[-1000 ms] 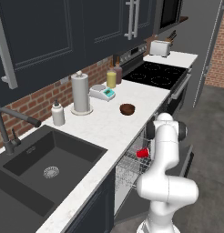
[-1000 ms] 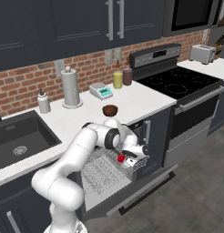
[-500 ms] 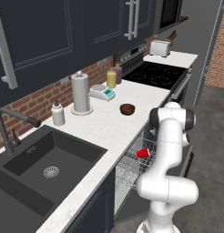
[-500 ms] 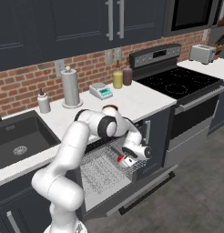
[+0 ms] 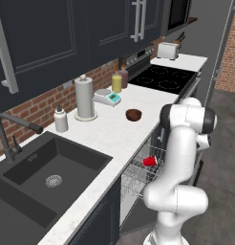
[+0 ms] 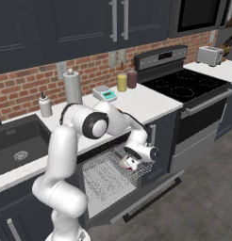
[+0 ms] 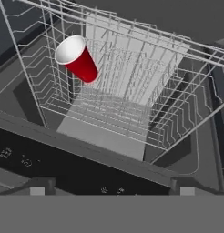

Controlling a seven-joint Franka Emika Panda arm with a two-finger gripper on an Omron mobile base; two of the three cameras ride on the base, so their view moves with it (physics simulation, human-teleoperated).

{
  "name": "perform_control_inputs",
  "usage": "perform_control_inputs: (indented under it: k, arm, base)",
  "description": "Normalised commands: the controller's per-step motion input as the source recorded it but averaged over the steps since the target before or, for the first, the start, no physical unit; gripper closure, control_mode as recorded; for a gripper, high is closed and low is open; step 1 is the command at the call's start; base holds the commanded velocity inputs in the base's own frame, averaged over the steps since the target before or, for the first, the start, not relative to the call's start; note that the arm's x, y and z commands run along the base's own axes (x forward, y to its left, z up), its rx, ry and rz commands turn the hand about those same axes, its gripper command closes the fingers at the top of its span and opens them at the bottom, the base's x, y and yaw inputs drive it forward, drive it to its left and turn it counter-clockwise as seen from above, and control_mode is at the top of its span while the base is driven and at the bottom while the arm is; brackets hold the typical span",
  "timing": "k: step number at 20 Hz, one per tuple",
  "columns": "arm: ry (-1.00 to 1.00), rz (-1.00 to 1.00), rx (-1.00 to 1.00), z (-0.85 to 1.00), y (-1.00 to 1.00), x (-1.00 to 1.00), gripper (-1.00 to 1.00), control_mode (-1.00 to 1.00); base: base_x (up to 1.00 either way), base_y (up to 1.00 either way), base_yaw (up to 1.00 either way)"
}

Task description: Pick up the cup and bowl from the counter, place them in the dishwasher, and close the dishwasher door.

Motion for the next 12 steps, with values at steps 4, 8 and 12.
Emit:
perform_control_inputs:
  k: [4,8,12]
  arm:
    - [-0.04,0.0,0.0,1.0,0.0,-0.27,-1.0,-1.0]
    - [-0.03,0.0,-0.07,1.0,0.0,-0.14,-1.0,-1.0]
    - [-0.02,0.06,-0.17,1.0,0.0,0.01,-1.0,-1.0]
  base:
    - [0.0,0.0,0.0]
    - [0.0,0.0,0.0]
    - [0.0,0.0,0.0]
